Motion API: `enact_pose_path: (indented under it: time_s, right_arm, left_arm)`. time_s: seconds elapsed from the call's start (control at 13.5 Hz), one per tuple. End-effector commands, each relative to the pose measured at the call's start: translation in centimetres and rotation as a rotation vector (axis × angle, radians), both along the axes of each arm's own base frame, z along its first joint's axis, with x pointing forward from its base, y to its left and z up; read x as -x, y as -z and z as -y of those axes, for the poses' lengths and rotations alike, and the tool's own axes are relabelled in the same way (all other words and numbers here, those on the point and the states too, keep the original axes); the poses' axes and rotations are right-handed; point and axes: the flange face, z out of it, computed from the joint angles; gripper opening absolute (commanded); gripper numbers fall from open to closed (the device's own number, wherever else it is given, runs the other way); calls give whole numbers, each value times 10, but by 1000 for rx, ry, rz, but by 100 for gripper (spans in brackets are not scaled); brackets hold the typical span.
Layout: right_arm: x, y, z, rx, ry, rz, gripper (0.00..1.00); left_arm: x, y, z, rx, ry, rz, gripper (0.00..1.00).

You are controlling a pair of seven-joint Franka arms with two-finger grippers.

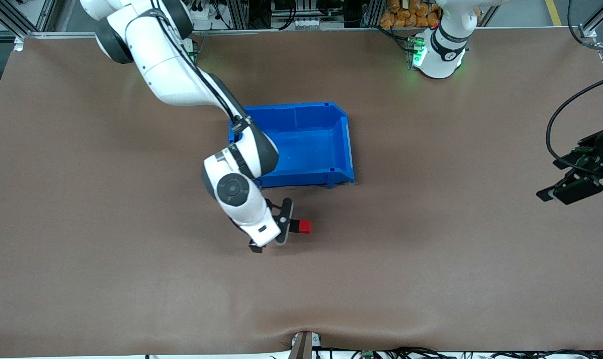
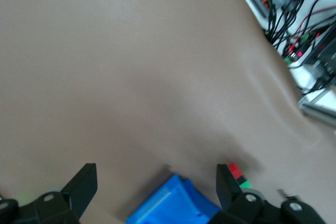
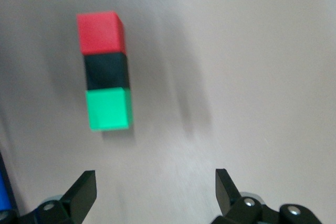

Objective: Attach green and red cubes to black cube
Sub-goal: 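Open the right gripper and withdraw it from the cube row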

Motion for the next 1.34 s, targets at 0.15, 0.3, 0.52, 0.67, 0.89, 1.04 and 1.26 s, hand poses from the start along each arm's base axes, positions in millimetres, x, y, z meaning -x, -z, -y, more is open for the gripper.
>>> enact_pose_path:
  time_s: [0.15, 0.3, 0.52, 0.67, 0.89, 1.04, 1.26]
  right_arm:
    - [-28, -60, 70, -17, 215, -7, 100]
    - [-41, -79, 115, -10, 302, -33, 100]
    - [-53, -126, 176, -18, 432, -24, 100]
    - [-55, -157, 215, -20, 521, -21, 100]
    - [-42, -198, 253, -28, 644, -18, 100]
    - [-27, -228, 281, -34, 695, -6, 100]
    - [-1, -273, 323, -37, 752, -10, 100]
  left_arm:
    - [20, -1, -4, -88, 302, -44, 100]
    - [26, -5, -6, -100, 405, -51, 100]
    - [34, -7, -9, -102, 526, -66, 100]
    - [46, -7, 2, -115, 547, -79, 100]
    - [77, 3, 18, -150, 578, -69, 100]
    - [102, 13, 23, -177, 621, -14, 100]
    - [125, 26, 26, -193, 630, -5, 100]
